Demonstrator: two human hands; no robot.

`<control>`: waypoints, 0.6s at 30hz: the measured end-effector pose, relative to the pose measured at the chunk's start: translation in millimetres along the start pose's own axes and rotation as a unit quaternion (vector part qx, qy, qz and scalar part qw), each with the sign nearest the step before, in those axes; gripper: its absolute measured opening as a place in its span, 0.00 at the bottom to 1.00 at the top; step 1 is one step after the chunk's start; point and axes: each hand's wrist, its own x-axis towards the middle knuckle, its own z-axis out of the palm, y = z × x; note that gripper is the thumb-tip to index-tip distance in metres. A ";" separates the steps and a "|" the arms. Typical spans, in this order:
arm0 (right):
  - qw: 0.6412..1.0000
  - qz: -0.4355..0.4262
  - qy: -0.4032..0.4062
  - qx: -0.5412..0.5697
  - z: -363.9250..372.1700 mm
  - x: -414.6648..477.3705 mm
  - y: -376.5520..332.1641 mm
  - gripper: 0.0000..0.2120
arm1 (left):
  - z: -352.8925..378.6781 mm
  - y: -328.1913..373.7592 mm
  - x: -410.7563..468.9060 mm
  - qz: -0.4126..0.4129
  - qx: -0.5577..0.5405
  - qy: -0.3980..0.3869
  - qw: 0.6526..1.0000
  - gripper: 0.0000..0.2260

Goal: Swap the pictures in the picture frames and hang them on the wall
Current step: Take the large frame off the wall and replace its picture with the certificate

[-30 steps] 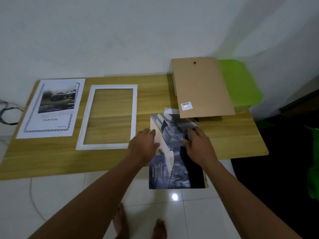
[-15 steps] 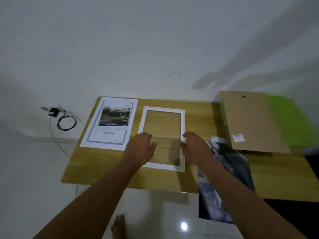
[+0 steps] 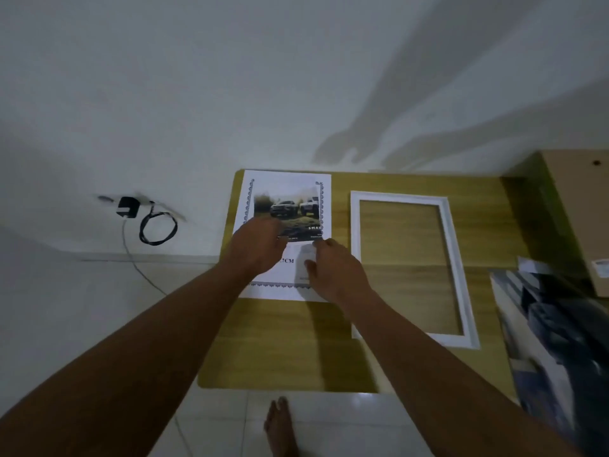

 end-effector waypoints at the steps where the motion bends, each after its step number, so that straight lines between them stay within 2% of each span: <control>1: 1.000 0.009 0.006 -0.003 8.6 3.2 -5.5 0.16 | 2.6 -7.1 7.7 0.012 -0.007 -0.001 1.000 0.12; 6: 0.997 -0.007 0.019 -0.074 41.7 6.1 -13.5 0.24 | 21.9 -30.2 37.0 0.046 0.022 -0.045 0.998 0.23; 10: 0.993 -0.011 0.010 -0.119 58.2 0.5 -8.2 0.25 | 28.4 -34.2 42.7 0.052 0.038 -0.063 0.996 0.22; 18: 0.993 -0.027 0.030 -0.108 74.2 -33.6 -4.9 0.26 | 25.0 -32.6 38.2 0.060 0.069 -0.054 0.994 0.22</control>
